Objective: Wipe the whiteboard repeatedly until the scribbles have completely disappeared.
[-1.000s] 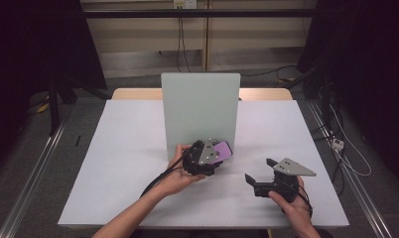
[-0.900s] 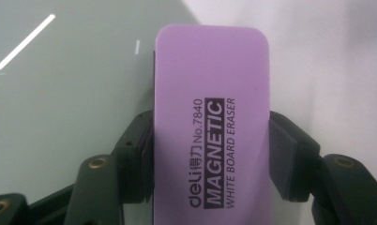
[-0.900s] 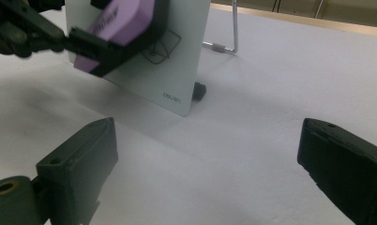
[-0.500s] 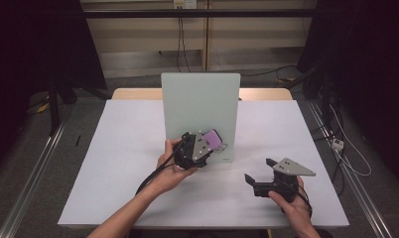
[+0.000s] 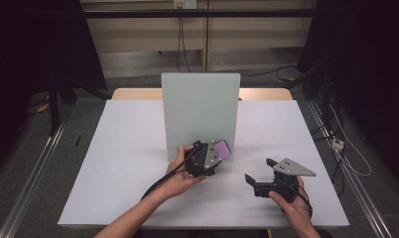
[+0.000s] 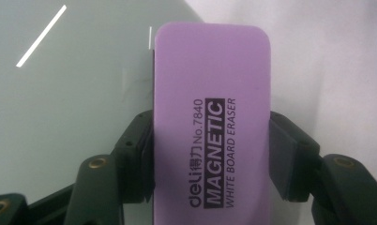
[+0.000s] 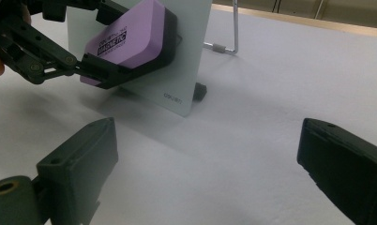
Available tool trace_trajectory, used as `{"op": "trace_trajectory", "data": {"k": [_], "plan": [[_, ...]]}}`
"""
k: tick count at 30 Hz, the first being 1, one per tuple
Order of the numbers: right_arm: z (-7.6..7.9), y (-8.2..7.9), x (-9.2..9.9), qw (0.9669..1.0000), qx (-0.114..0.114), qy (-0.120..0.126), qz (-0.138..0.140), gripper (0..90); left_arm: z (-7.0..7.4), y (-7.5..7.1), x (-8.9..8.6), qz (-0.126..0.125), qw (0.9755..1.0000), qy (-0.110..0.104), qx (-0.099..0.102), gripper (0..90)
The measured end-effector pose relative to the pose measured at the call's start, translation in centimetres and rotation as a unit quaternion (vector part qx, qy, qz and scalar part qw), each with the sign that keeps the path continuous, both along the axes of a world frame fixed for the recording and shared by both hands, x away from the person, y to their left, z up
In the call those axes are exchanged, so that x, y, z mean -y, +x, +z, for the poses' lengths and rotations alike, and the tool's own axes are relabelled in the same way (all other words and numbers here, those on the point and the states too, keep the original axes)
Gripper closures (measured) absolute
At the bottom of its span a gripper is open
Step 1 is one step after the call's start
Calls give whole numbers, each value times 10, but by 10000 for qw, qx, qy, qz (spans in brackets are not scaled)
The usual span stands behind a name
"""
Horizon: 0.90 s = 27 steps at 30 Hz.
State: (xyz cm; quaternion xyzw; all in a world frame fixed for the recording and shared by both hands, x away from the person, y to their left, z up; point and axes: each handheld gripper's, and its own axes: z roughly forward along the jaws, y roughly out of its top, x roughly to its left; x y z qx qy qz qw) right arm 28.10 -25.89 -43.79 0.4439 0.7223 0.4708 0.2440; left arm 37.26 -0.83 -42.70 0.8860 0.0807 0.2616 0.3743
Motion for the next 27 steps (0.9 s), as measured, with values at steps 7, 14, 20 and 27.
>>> {"op": "trace_trajectory", "data": {"k": [7, 14, 20, 27], "plan": [[1, -1, 2, 10000, 58, -10, -59, 58, -6, -2, 17, -183, 9998, 40, -76, 411], [2, -1, 7, 9998, 80, 60, -157, 59, -11, -3, 22, -388, 9991, 143, -90, 411], [2, -1, 5, 9999, 85, 27, -115, 59, -6, 1, 19, -380, 9992, 12, -138, 411], [2, -1, 5, 9999, 79, 46, -110, 58, 41, 21, 1, -40, 9980, -636, 63, 411]]}}
